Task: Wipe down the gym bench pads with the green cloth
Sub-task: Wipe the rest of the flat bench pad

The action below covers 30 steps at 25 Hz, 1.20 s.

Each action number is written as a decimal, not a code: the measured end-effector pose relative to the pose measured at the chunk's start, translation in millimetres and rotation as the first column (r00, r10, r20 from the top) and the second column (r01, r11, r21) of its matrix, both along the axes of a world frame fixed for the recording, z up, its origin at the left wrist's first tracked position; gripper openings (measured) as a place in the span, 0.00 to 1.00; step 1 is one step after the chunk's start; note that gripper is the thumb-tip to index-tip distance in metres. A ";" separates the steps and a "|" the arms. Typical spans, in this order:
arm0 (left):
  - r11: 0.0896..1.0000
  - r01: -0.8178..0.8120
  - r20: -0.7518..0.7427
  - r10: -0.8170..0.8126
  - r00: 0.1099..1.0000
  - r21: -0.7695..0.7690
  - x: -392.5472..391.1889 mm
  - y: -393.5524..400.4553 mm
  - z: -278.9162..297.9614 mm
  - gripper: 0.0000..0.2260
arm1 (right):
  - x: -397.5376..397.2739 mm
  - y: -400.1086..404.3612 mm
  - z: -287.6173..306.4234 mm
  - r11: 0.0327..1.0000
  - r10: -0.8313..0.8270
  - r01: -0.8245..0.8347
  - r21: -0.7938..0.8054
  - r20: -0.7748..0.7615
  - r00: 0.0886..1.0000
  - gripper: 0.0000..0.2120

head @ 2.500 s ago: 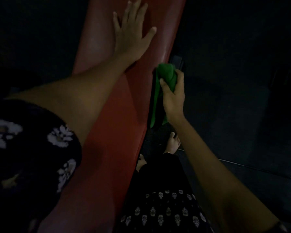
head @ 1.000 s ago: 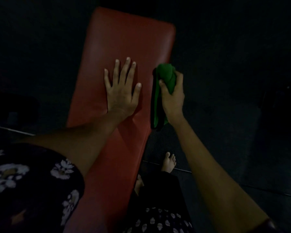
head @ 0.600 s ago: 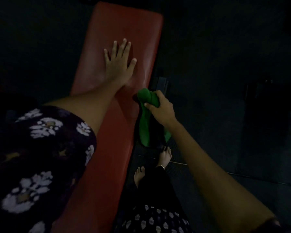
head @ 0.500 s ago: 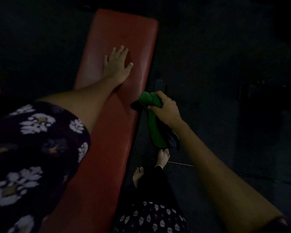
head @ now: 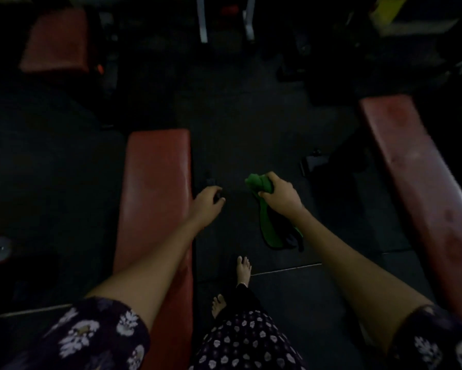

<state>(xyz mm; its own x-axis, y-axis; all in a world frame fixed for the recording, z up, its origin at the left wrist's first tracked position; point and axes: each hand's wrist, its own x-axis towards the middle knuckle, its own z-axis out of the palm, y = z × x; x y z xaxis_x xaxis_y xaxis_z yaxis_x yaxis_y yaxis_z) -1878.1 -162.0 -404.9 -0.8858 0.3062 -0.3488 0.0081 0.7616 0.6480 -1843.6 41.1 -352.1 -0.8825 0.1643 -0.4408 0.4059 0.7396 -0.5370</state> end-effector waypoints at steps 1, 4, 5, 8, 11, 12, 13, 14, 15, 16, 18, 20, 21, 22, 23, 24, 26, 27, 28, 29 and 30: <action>0.999 0.049 -0.009 -0.049 0.999 0.003 3.3 16.0 18.7 0.19 | 10.6 13.4 17.5 0.999 -0.018 0.018 0.035 -0.001 1.000 0.18; 0.979 0.203 -0.001 -0.204 0.979 -0.021 8.4 59.1 64.6 0.22 | 35.6 51.6 56.5 0.991 -0.087 0.085 0.105 0.010 0.996 0.20; 0.961 0.274 0.007 -0.274 0.962 -0.035 9.6 73.9 79.2 0.23 | 43.4 64.6 67.4 0.985 -0.135 0.135 0.106 -0.004 0.991 0.20; 0.875 0.476 0.032 -0.475 0.879 -0.089 7.0 113.8 108.2 0.26 | 57.9 96.3 88.6 0.955 -0.284 0.288 0.072 -0.056 0.957 0.18; 0.844 0.522 0.032 -0.523 0.852 -0.122 -14.9 149.3 130.5 0.26 | 55.6 123.5 100.3 0.932 -0.353 0.358 0.061 -0.073 0.933 0.18; 0.838 0.530 0.016 -0.533 0.846 -0.130 -23.9 159.7 136.5 0.25 | 51.5 131.7 102.6 0.928 -0.362 0.367 0.057 -0.078 0.929 0.18; 0.831 0.539 -0.006 -0.544 0.839 -0.137 -33.7 171.8 143.2 0.25 | 45.6 141.4 106.5 0.925 -0.368 0.374 0.065 -0.090 0.926 0.17; 0.825 0.546 -0.030 -0.555 0.831 -0.144 -43.7 183.3 150.0 0.25 | 39.1 150.5 111.6 0.921 -0.373 0.381 0.076 -0.102 0.922 0.16; 0.820 0.551 -0.049 -0.564 0.824 -0.155 -53.7 194.9 156.8 0.24 | 31.7 160.0 117.2 0.919 -0.376 0.386 0.083 -0.113 0.920 0.15; 0.813 0.557 -0.059 -0.572 0.818 -0.169 -63.0 206.1 162.7 0.24 | 24.2 168.9 122.7 0.920 -0.371 0.382 0.087 -0.123 0.920 0.15; 0.801 0.565 -0.080 -0.588 0.805 -0.199 -80.5 228.5 167.7 0.24 | 9.6 187.5 130.2 0.922 -0.360 0.374 0.096 -0.140 0.923 0.16; 0.803 0.563 -0.079 -0.586 0.807 -0.197 -94.2 246.7 168.4 0.23 | -4.2 203.4 136.0 0.919 -0.361 0.379 0.105 -0.160 0.919 0.17; 0.795 0.574 -0.075 -0.596 0.800 -0.196 -100.0 256.3 168.5 0.24 | -10.8 212.3 137.6 0.914 -0.371 0.391 0.105 -0.165 0.914 0.18; 0.777 0.595 -0.072 -0.618 0.783 -0.205 -106.6 265.2 167.7 0.24 | -17.7 219.6 137.8 0.909 -0.384 0.403 0.109 -0.163 0.909 0.18; 0.754 0.621 -0.069 -0.646 0.760 -0.217 -115.7 274.4 166.0 0.24 | -25.5 226.8 136.6 0.901 -0.400 0.419 0.115 -0.156 0.903 0.19; 0.735 0.640 -0.067 -0.666 0.743 -0.224 -126.9 284.7 164.7 0.24 | -34.2 234.1 134.9 0.894 -0.413 0.432 0.121 -0.150 0.898 0.19; 0.707 0.668 -0.067 -0.697 0.714 -0.231 -155.5 307.9 162.0 0.24 | -55.6 250.4 131.4 0.881 -0.439 0.457 0.124 -0.149 0.886 0.18; 0.687 0.687 -0.074 -0.718 0.692 -0.238 -171.4 319.9 160.0 0.24 | -67.4 258.7 130.0 0.869 -0.457 0.478 0.131 -0.158 0.875 0.18; 0.667 0.704 -0.078 -0.737 0.672 -0.245 -186.6 331.2 159.2 0.24 | -78.1 267.3 129.3 0.855 -0.476 0.500 0.140 -0.172 0.862 0.19; 0.648 0.720 -0.075 -0.754 0.653 -0.246 -201.1 341.8 158.4 0.23 | -88.0 275.1 128.6 0.839 -0.498 0.523 0.150 -0.177 0.849 0.21; 0.629 0.737 -0.074 -0.771 0.632 -0.247 -217.3 354.4 157.0 0.23 | -98.8 283.3 127.0 0.820 -0.524 0.549 0.160 -0.177 0.833 0.22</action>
<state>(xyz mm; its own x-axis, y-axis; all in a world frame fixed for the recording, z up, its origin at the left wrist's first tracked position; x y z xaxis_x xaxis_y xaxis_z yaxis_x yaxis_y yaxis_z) -2095.4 192.4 -247.9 -0.4172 0.8400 -0.3470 0.7205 0.5384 0.4370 -1942.4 324.4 -225.2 -0.6720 0.6986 -0.2458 0.7118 0.5176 -0.4749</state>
